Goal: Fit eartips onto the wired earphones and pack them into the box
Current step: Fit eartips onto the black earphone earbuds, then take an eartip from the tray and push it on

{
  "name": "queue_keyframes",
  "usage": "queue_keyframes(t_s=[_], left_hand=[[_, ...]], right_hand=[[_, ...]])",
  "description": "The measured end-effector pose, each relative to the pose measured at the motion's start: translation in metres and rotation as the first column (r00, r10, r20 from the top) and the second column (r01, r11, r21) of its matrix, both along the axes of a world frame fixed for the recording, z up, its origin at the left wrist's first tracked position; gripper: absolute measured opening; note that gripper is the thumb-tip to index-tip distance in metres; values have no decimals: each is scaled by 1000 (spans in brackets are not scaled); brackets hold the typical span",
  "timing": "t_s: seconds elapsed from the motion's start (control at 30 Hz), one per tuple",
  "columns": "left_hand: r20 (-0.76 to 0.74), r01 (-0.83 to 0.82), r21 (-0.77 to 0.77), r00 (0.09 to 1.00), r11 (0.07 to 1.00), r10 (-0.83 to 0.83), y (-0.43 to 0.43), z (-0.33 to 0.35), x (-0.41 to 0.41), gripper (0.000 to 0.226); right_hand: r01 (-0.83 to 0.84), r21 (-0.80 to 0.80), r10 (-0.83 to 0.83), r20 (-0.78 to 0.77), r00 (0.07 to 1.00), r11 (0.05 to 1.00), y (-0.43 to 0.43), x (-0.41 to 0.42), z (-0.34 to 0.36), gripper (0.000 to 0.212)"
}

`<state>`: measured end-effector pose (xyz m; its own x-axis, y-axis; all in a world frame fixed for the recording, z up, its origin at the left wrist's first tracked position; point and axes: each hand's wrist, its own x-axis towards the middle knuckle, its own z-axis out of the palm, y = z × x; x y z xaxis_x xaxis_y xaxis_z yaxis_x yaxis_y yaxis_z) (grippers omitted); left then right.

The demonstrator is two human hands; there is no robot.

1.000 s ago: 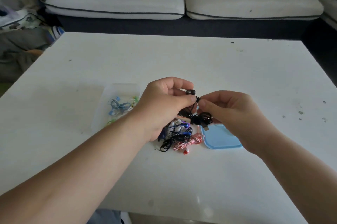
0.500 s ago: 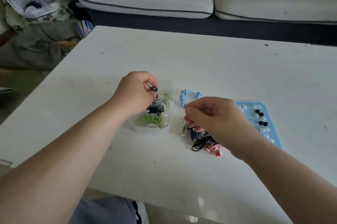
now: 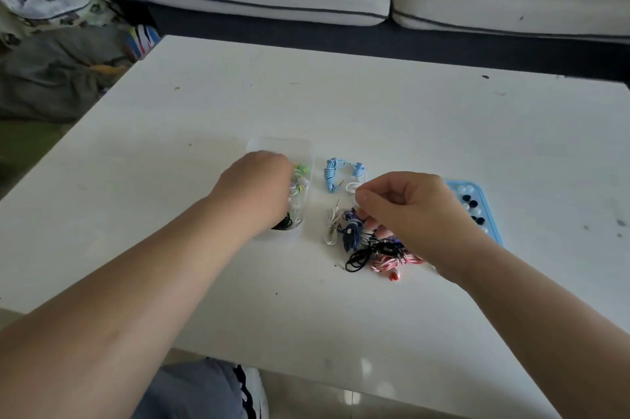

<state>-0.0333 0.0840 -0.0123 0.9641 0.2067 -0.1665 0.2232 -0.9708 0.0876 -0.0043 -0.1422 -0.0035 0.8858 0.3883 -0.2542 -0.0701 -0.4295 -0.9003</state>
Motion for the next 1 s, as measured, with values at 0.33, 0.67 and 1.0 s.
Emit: queue_keyframes(t_s=[0.33,0.67,1.0], left_hand=[[-67,190,-195,976,962,-206,-88,-10,6,26],[-158,-153,-575,985,803,75,-76,-2,25,23],[-63,-151,-909,971,389,230,-78,59,12,12]], right_hand=[[-112,-408,131,19,991,906,-46,15,-14,19],[-171,-443,205,29,978,880,-45,18,-6,19],[-143,104,148,-38,988,984,-47,10,11,60]])
